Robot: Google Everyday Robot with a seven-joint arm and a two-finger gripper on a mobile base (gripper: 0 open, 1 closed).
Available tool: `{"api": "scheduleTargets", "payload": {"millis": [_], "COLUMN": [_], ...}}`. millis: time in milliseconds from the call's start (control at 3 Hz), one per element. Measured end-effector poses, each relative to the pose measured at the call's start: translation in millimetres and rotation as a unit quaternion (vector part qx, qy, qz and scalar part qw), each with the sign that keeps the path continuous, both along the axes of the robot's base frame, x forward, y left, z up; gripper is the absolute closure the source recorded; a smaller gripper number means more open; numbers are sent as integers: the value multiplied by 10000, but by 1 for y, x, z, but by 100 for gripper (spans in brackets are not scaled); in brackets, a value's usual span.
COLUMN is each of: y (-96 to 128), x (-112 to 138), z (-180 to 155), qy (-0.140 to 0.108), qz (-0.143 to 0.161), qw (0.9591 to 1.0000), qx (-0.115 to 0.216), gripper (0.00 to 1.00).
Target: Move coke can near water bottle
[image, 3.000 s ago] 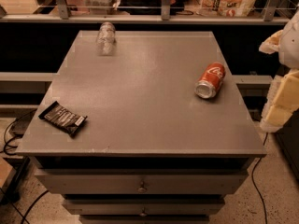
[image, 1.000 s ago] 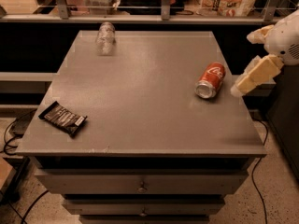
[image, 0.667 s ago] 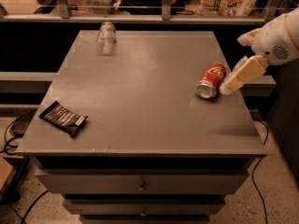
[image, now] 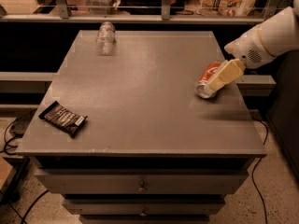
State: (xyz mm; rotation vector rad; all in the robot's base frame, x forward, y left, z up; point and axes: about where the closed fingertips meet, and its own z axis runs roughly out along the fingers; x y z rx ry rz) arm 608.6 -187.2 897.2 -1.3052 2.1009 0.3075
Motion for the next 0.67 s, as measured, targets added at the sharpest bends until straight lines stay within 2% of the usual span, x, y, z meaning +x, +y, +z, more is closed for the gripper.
{"api": "scheduleTargets", "payload": {"millis": [667], "y": [3], "x": [28], "z": [-40], "qy": [371], "qz": [-324], "qw": [9987], "qx": [-89], "gripper": [2]}}
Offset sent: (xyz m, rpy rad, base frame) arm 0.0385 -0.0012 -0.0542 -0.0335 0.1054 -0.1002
